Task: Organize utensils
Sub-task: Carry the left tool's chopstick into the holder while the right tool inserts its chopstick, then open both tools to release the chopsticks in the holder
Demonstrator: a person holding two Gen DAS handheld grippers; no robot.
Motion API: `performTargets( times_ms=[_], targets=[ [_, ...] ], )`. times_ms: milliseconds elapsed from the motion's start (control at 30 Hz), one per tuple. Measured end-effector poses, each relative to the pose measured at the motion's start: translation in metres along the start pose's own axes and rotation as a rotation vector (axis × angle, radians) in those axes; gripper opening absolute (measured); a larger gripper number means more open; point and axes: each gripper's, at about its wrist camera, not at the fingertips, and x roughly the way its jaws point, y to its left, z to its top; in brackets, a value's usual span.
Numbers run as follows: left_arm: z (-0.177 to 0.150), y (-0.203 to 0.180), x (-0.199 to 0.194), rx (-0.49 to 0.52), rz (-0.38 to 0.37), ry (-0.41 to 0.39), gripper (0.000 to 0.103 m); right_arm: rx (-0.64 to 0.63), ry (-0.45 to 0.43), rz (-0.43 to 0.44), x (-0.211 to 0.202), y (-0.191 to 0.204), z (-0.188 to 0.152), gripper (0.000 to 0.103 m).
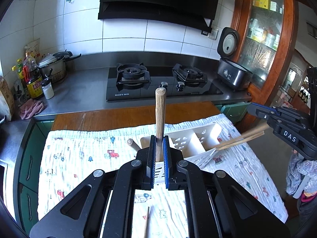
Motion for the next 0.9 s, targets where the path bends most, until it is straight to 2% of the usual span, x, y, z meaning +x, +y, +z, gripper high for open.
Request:
performTargets(
  times_ms=[33, 133, 167, 200, 267, 367, 433, 500, 700, 900],
  targets=[
    [0.0, 0.0, 0.0, -0.001, -0.004, -0.001, 0.007, 0.002, -0.001, 0.0, 0.0, 0.0, 0.0, 0.009],
    [-0.001, 0.0, -0.001, -0.002, -0.011, -0.006, 0.009, 0.007, -0.012, -0.001, -0.004, -0.002, 0.0, 0.022],
    [-0.002, 0.0, -0.003, 0.003, -0.012, -0.01, 0.014, 0.006, -0.02, -0.003, -0.006, -0.001, 0.0, 0.028],
    [-0.002, -0.001, -0.004, 0.006, -0.007, -0.016, 0.024, 0.006, -0.026, -0.003, -0.008, -0.002, 0.0, 0.035],
    [-0.003, -0.002, -0.009, 0.007, -0.005, -0.031, 0.032, 0.007, -0.038, -0.007, -0.013, -0.002, 0.001, 0.04],
    [-0.005, -0.004, -0.017, 0.009, -0.012, -0.044, 0.033, 0.007, -0.059, -0.014, -0.023, -0.003, 0.0, 0.054],
    [-0.007, -0.005, -0.023, 0.01, -0.012, -0.055, 0.038, 0.003, -0.071, -0.021, -0.031, -0.003, -0.001, 0.057],
    [-0.011, -0.006, -0.031, 0.011, -0.011, -0.069, 0.046, 0.008, -0.085, -0.024, -0.04, -0.004, -0.004, 0.066],
    [-0.025, -0.008, -0.056, 0.018, 0.004, -0.107, 0.057, 0.0, -0.124, -0.042, -0.068, -0.004, -0.014, 0.079],
    [-0.053, -0.005, -0.083, 0.007, 0.012, -0.135, 0.064, -0.006, -0.168, -0.053, -0.102, 0.001, -0.036, 0.087]
  ],
)
